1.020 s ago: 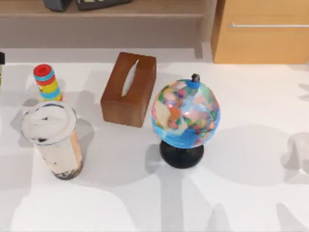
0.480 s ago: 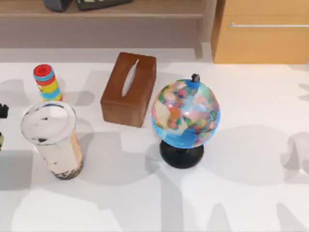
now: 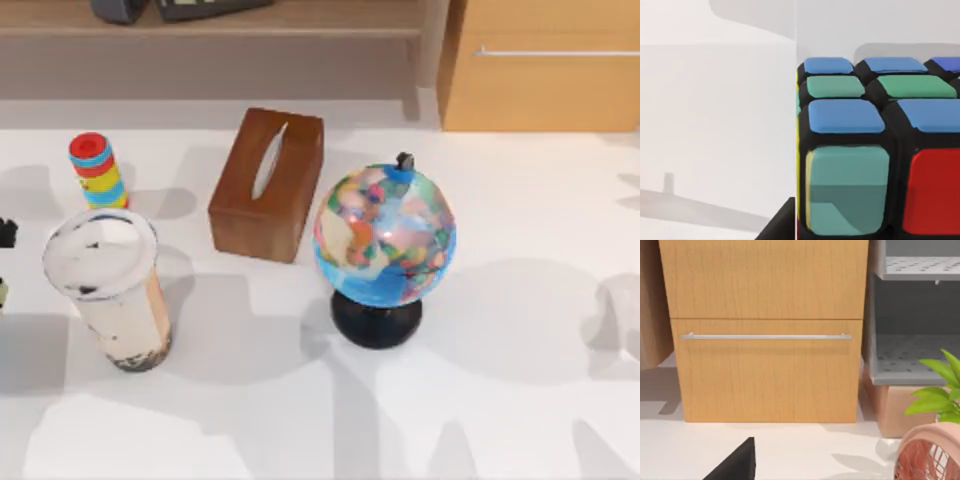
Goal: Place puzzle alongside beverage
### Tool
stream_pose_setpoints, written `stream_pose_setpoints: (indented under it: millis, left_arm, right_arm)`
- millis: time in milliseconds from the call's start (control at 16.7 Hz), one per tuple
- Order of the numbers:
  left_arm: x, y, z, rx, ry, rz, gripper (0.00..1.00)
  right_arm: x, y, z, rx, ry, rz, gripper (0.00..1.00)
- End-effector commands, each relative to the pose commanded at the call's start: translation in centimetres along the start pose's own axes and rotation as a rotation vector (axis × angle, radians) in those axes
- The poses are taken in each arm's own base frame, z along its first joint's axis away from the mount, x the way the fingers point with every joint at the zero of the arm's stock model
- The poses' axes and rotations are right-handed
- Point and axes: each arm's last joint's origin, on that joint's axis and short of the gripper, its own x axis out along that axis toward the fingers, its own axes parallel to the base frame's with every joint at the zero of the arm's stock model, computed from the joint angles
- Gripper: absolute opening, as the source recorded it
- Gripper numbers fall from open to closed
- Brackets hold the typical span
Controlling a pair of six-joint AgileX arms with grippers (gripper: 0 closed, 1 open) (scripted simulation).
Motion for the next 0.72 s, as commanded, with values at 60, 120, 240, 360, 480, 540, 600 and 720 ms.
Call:
stream_pose_setpoints:
  millis: [60, 120, 240, 360, 480, 540, 600, 720]
  left_arm:
    - [-0.1, 0.1, -0.1, 0.002, 0.001, 0.002, 0.0]
    - [-0.2, 0.2, -0.2, 0.005, 0.001, 0.004, 0.0]
    - [-0.5, 0.4, -0.3, 0.009, -0.007, 0.01, 0.0]
    - [-1.0, 0.6, -0.5, 0.013, -0.026, 0.018, 0.0]
    - [-1.6, 0.8, -0.5, 0.017, -0.052, 0.024, 0.0]
    - [-1.9, 0.8, -0.6, 0.019, -0.064, 0.026, 0.0]
    - [-2.1, 0.9, -0.5, 0.02, -0.074, 0.026, 0.0]
    - [-2.1, 0.9, -0.5, 0.019, -0.085, 0.025, 0.0]
  right_arm:
    - [0.0, 0.0, 0.0, 0.0, 0.0, 0.0, 1.0]
    - [0.0, 0.0, 0.0, 0.0, 0.0, 0.0, 1.0]
    - [0.0, 0.0, 0.0, 0.0, 0.0, 0.0, 1.0]
    - [0.0, 0.0, 0.0, 0.0, 0.0, 0.0, 1.0]
    - [0.0, 0.0, 0.0, 0.0, 0.0, 0.0, 1.0]
    - [0.0, 0.0, 0.0, 0.0, 0.0, 0.0, 1.0]
    - [0.0, 0.0, 0.0, 0.0, 0.0, 0.0, 1.0]
    - [0.0, 0.0, 0.0, 0.0, 0.0, 0.0, 1.0]
